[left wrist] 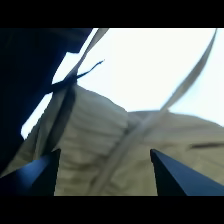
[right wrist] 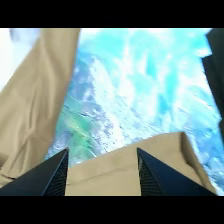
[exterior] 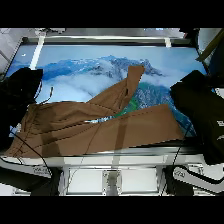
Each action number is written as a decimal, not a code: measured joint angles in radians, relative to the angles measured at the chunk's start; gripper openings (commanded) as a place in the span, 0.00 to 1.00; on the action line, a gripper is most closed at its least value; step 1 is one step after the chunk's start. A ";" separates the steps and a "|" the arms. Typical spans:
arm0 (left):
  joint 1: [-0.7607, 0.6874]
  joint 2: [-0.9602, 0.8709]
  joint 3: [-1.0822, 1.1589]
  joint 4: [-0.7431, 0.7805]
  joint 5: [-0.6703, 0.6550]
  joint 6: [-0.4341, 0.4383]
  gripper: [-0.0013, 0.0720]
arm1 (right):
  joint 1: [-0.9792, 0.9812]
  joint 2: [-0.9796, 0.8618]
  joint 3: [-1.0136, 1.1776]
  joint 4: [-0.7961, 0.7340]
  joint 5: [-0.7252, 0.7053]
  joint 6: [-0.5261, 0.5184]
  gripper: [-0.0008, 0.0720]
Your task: Fold the clothes and pants, and hang the long-sleeved shirts on hangers.
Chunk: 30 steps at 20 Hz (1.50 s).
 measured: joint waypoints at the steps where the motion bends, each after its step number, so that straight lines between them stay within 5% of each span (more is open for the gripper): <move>1: -0.003 -0.023 0.020 0.005 -0.005 0.002 0.87 | 0.014 0.000 0.001 0.001 -0.003 0.010 0.66; 9: -0.014 -0.080 0.072 0.085 0.008 0.020 0.80 | 0.092 -0.001 0.002 -0.003 -0.017 0.060 0.61; 14: -0.041 -0.084 0.075 0.026 -0.023 0.077 0.14 | 0.106 -0.001 0.002 -0.018 -0.026 0.065 0.61; 16: -0.048 -0.084 0.075 0.012 -0.028 0.090 0.06 | 0.108 -0.001 0.002 -0.029 -0.027 0.066 0.61; 24: -0.043 -0.040 0.120 0.049 -0.023 0.068 0.06 | 0.151 -0.082 0.002 -0.055 -0.055 0.102 0.61; 30: -0.019 0.037 0.155 0.079 -0.026 0.026 0.06 | 0.340 -0.356 0.065 -0.024 -0.262 0.107 0.62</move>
